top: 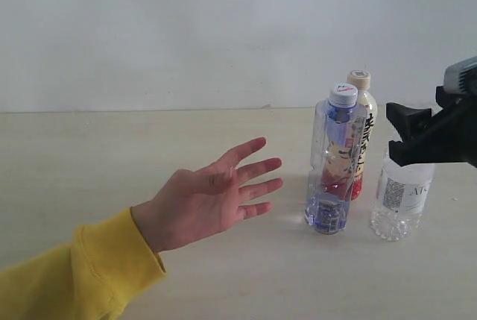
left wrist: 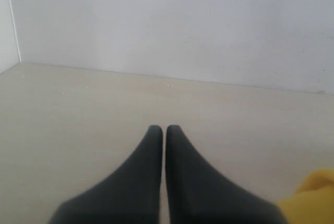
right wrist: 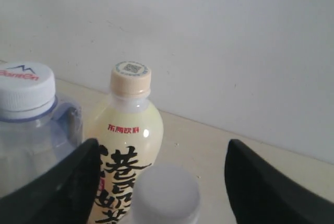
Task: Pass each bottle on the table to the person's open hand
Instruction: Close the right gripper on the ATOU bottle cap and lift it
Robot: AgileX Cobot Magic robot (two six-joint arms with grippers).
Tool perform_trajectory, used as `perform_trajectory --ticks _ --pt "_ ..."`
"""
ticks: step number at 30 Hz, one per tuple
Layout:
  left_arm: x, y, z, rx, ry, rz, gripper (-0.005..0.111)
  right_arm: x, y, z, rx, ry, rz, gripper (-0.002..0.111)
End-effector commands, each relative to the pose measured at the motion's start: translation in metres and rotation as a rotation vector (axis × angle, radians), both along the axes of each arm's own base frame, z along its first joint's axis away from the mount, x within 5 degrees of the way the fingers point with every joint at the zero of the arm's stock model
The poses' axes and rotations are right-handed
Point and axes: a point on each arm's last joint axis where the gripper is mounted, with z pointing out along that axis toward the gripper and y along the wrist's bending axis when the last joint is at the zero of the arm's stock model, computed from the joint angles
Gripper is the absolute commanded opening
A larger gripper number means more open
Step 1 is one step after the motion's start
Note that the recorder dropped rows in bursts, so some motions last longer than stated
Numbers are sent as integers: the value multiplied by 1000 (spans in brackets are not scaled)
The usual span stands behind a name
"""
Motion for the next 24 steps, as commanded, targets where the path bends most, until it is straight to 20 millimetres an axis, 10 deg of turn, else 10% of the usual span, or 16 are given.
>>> perform_trajectory --ticks 1,17,24 --pt "0 0 1 -2 -4 0 4 7 1 0 -16 7 6 65" --pt "0 0 1 -2 -4 0 4 18 0 -6 -9 80 -29 59" --pt "0 0 1 -2 -4 0 4 18 0 -6 -6 86 -29 14"
